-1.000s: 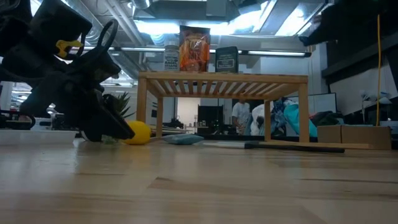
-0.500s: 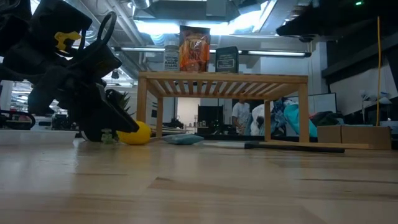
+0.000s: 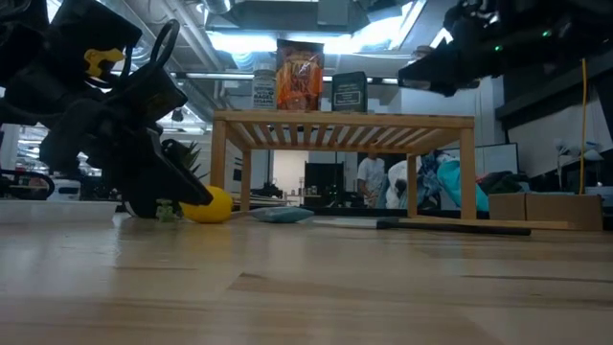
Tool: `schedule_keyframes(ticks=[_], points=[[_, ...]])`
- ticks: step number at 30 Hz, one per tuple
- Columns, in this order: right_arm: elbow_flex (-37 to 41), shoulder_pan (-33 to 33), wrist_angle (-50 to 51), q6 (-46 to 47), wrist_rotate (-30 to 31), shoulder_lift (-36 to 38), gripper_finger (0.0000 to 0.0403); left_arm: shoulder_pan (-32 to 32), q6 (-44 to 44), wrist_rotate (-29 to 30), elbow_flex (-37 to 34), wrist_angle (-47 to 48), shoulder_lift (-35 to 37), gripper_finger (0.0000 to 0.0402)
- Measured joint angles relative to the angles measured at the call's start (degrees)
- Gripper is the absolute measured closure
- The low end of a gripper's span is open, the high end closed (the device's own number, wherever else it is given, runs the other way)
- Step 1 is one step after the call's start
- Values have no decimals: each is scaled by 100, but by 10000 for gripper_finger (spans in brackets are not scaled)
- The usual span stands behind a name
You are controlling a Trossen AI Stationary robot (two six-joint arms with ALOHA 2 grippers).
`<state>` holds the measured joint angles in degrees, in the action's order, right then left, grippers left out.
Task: Shelf spices
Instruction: Put the brown seasoning bottle on the shelf
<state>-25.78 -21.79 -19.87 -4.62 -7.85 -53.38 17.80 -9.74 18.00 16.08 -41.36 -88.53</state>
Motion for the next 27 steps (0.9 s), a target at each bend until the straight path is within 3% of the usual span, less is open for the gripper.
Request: schedule_keyframes(ticks=[7, 17, 23, 27], points=[[0, -202, -408, 11, -354, -785, 217, 15, -126, 0, 0, -28, 0, 265], [0, -200, -947, -186, -178, -1358, 216, 105, -168, 0, 0, -22, 0, 265], [0, -198, -1015, -186, 494, -1444, 148, 105, -181, 0, 0, -5, 0, 265], [0, -198, -1022, -186, 573, -1444, 132, 105, -181, 0, 0, -7, 0, 265]])
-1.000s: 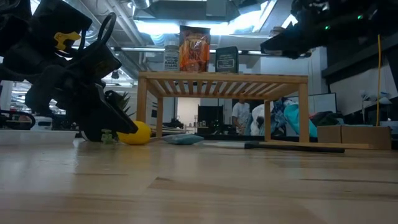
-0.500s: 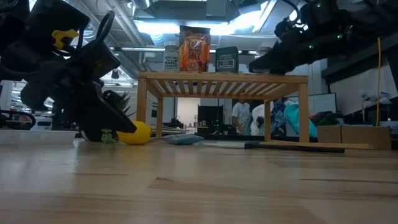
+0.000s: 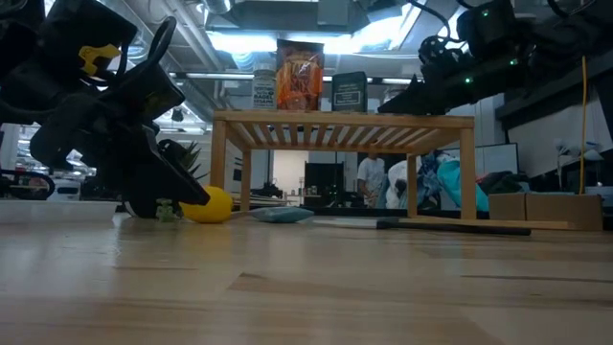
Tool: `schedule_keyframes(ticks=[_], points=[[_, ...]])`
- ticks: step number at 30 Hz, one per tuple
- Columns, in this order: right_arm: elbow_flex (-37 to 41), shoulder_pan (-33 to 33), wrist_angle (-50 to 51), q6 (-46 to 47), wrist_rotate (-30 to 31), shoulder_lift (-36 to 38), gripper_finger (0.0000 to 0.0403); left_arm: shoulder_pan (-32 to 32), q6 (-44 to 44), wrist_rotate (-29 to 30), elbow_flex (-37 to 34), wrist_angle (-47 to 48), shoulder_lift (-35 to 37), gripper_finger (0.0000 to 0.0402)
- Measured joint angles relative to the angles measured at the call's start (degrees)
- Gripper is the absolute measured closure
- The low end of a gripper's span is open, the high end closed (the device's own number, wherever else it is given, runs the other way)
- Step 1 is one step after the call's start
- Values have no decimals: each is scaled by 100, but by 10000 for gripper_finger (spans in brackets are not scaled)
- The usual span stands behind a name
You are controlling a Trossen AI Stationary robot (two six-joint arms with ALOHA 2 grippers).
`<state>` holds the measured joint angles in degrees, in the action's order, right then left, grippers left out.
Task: Shelf spices
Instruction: Put the brown seasoning bottle on the shelf, then return to Home Position
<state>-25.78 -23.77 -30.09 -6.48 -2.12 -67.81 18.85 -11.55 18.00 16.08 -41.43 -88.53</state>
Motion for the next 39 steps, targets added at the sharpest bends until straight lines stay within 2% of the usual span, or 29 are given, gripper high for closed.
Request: schedule_keyframes(ticks=[6, 14, 23, 27, 32, 35, 39], points=[[0, 11, -124, -179, -9, 4, 128, 0, 0, 0, 0, 0, 0, 265], [-106, 13, -756, -172, -520, 56, 126, 0, -2, 0, 0, 0, 0, 265], [-160, 13, -623, -136, -803, 730, 126, 0, -2, 0, 0, -17, 0, 265], [-162, 13, -156, -128, -968, 1230, 126, -2, -1, 0, -2, -90, 0, 265], [-162, 13, 989, -94, -1476, 1970, 126, -2, 239, 0, -2, -194, 151, 265], [-162, 17, 1561, 213, -1839, 2409, 126, -2, 502, 0, -2, -180, 523, 265], [-162, 17, 2270, 365, -2509, 3093, 126, 33, 951, 0, -2, 266, 1449, 265]])
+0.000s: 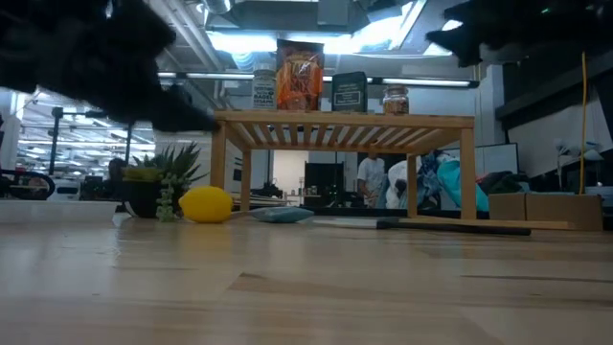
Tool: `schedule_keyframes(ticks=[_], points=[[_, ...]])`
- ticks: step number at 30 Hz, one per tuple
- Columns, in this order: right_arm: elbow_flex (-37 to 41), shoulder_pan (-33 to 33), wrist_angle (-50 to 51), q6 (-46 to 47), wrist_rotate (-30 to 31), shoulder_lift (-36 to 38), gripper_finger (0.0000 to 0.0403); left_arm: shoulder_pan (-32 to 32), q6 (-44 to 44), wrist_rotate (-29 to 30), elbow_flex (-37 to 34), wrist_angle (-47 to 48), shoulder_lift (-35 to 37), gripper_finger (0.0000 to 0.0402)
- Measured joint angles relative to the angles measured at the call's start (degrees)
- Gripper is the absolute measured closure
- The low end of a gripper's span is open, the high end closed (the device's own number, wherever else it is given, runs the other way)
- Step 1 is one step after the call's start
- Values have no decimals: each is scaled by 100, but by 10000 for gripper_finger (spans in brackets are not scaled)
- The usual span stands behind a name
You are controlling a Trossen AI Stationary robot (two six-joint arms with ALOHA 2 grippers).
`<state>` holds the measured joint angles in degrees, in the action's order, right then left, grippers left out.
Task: Shelf spices
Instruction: Return to Home Position
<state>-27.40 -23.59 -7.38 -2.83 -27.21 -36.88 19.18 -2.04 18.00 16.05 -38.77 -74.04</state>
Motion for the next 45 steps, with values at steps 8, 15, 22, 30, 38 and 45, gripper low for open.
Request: schedule_keyframes(ticks=[8, 15, 22, 30, 38, 45], points=[[411, 0, 448, 268, -694, 1236, 126, 311, 402, 227, 2, 1959, 2697, 265], [1276, 0, 447, 588, -692, 2317, 126, 517, 404, 535, 2, 3433, 4682, 265], [1919, 0, 449, 711, -694, 3215, 126, 522, 428, 514, -20, 4526, 5507, 265], [2393, 0, 431, 890, -738, 3674, 126, 522, 624, -34, -1226, 2905, 5764, 265], [2437, 0, 401, 925, -903, 3675, 126, 520, 589, -308, -1547, 2547, 5945, 265], [2437, 0, 429, 1285, -1521, 3674, 126, 522, 919, -1921, -1550, 2732, 5941, 265]])
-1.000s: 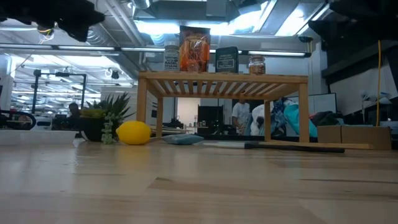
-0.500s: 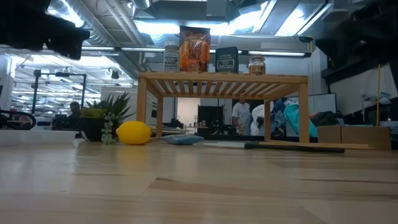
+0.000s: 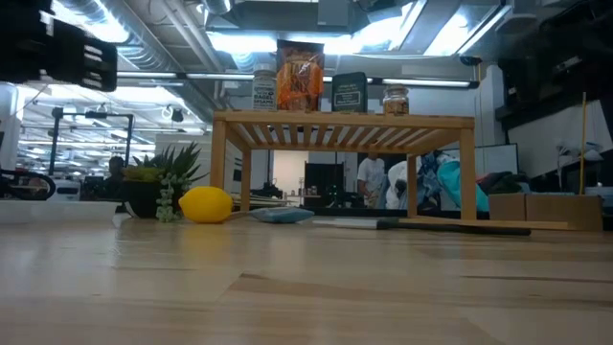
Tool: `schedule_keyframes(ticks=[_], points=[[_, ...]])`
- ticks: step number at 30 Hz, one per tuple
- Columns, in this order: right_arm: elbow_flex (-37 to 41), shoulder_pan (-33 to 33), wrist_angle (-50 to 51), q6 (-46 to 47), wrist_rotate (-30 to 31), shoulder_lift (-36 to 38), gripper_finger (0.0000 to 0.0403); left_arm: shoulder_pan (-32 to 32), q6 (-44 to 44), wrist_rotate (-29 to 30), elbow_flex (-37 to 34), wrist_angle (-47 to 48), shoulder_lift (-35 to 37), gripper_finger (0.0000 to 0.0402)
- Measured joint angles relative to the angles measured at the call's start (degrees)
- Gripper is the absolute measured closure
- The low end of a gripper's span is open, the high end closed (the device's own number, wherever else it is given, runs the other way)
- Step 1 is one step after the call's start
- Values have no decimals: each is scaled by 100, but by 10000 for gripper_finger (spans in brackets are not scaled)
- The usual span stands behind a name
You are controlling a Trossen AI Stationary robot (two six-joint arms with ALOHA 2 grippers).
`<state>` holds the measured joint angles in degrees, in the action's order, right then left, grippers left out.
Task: Shelf spices
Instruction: Return to Home Position
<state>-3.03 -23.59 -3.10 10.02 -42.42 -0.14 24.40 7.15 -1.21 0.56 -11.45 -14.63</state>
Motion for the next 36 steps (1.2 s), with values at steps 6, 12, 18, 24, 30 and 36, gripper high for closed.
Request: schedule_keyframes(ticks=[6, 12, 18, 24, 30, 36], points=[[0, 0, 22, 378, -371, 0, 126, -1, 4, -431, 0, 77, 2, 265], [-4, -7, 122, 384, -366, 0, 126, 0, -185, -435, 0, 330, 2, 265], [-7, -4, 142, 725, -375, 0, 126, 0, -397, -334, 0, 187, 0, 265], [-7, -4, -585, 491, -1196, 0, 126, -24, -387, -92, 0, 157, 192, 265], [-9, -3, -894, 757, -1207, 0, 126, -173, -292, 174, 0, 271, 706, 265], [98, -4, -455, 270, 329, 0, 126, -359, -220, 1707, 25, 655, 1350, 265]])
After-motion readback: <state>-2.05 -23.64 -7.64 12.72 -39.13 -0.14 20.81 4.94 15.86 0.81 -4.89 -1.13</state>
